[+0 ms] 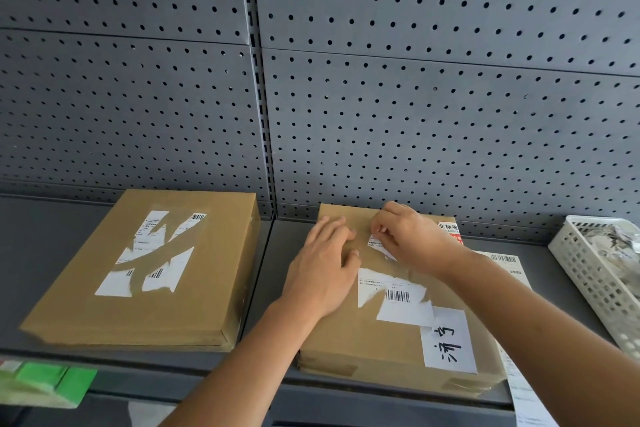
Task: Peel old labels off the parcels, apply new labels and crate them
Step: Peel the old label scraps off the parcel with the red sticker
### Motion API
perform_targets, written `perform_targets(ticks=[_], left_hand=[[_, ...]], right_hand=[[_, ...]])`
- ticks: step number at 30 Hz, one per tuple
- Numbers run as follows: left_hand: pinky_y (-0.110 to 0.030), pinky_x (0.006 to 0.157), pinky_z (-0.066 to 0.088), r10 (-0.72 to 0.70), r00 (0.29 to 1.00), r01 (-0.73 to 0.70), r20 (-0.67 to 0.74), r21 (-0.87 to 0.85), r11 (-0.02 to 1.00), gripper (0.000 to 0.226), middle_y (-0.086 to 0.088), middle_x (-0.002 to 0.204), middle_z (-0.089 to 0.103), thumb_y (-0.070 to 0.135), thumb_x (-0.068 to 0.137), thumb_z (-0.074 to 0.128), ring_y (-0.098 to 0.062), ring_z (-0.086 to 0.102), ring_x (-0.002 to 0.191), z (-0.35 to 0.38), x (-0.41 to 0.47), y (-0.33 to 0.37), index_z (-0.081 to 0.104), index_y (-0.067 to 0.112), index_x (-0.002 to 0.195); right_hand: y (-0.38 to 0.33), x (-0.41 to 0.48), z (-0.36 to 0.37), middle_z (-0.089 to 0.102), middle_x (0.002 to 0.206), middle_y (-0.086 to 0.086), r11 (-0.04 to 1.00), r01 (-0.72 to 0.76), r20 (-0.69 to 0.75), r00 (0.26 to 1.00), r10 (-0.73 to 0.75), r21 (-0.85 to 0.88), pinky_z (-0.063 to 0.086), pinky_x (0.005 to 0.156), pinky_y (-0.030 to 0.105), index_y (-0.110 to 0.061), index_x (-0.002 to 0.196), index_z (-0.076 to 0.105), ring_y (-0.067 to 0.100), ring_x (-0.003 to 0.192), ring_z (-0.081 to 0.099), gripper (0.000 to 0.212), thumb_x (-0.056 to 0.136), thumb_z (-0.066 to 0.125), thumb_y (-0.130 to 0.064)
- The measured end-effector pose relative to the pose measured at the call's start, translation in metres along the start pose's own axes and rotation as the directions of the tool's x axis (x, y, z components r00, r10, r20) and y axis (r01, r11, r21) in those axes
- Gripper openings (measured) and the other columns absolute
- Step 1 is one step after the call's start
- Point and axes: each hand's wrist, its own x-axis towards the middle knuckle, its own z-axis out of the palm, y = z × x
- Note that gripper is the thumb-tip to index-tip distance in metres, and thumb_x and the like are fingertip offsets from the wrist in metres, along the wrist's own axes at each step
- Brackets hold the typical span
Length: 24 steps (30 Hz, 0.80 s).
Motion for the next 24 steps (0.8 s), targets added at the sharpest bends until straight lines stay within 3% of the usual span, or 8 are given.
perform_targets(ticks=[3,6,11,15,20,24], left_hand=[[-0.039,0.112,0.038,-0.001,1.000,0.001,-0.002,0.000,1.000,0.034,0.023,0.159,0.026,0.037,0.104,0.043,0.004,0.002,0.150,0.000,0.001,0.000,0.050,0.030,0.137],[-0.038,0.112,0.037,-0.001,1.000,0.001,-0.004,0.003,1.000,0.034,0.023,0.159,0.026,0.037,0.103,0.043,0.004,0.002,0.150,0.000,0.001,0.000,0.050,0.030,0.136],[-0.038,0.112,0.037,-0.002,1.000,0.002,-0.004,0.000,1.000,0.035,0.023,0.159,0.026,0.037,0.104,0.043,0.004,0.002,0.150,0.000,0.001,0.001,0.050,0.031,0.137],[-0.038,0.112,0.037,-0.004,1.000,0.004,-0.003,-0.003,1.000,0.036,0.024,0.159,0.025,0.038,0.104,0.043,0.004,0.001,0.150,-0.001,0.000,0.000,0.049,0.032,0.139],[-0.039,0.112,0.038,-0.004,1.000,0.004,0.002,0.003,1.000,0.035,0.024,0.159,0.026,0.038,0.104,0.043,0.004,0.001,0.150,-0.001,0.000,0.000,0.050,0.031,0.138],[-0.040,0.112,0.038,-0.008,1.000,0.008,0.006,-0.002,1.000,0.034,0.023,0.159,0.026,0.038,0.104,0.043,0.003,0.002,0.150,-0.001,0.000,0.000,0.050,0.031,0.136]], right_hand=[[-0.004,0.002,0.001,0.047,0.103,-0.004,0.993,-0.020,0.028,0.999,0.024,-0.115,0.048,0.066,0.033,-0.019,0.104,0.058,0.018,0.098,0.049,0.011,0.095,0.055,-0.014],[-0.009,0.003,0.003,0.040,0.108,-0.006,0.984,-0.047,0.080,0.995,0.061,-0.173,0.039,0.065,0.029,-0.023,0.107,0.049,0.015,0.100,0.041,0.028,0.087,0.054,-0.005],[-0.010,0.002,0.002,0.032,0.102,-0.010,0.989,-0.068,0.084,0.993,0.079,-0.133,0.037,0.075,0.026,-0.024,0.105,0.047,0.014,0.099,0.037,0.030,0.085,0.050,-0.001],[-0.006,0.000,0.003,0.039,0.096,-0.007,0.994,-0.106,0.051,0.993,0.106,0.005,0.034,0.072,0.024,-0.025,0.087,0.040,0.015,0.088,0.040,0.027,0.087,0.044,0.002],[0.000,-0.005,0.002,0.049,0.099,-0.005,0.996,-0.063,-0.007,0.998,0.064,0.070,0.045,0.080,0.028,-0.016,0.101,0.060,0.016,0.092,0.051,0.007,0.096,0.055,-0.017],[-0.005,-0.001,0.003,0.047,0.100,-0.002,0.996,-0.038,-0.014,0.999,0.037,-0.074,0.043,0.068,0.030,-0.016,0.102,0.059,0.020,0.095,0.050,0.009,0.098,0.051,-0.017]])
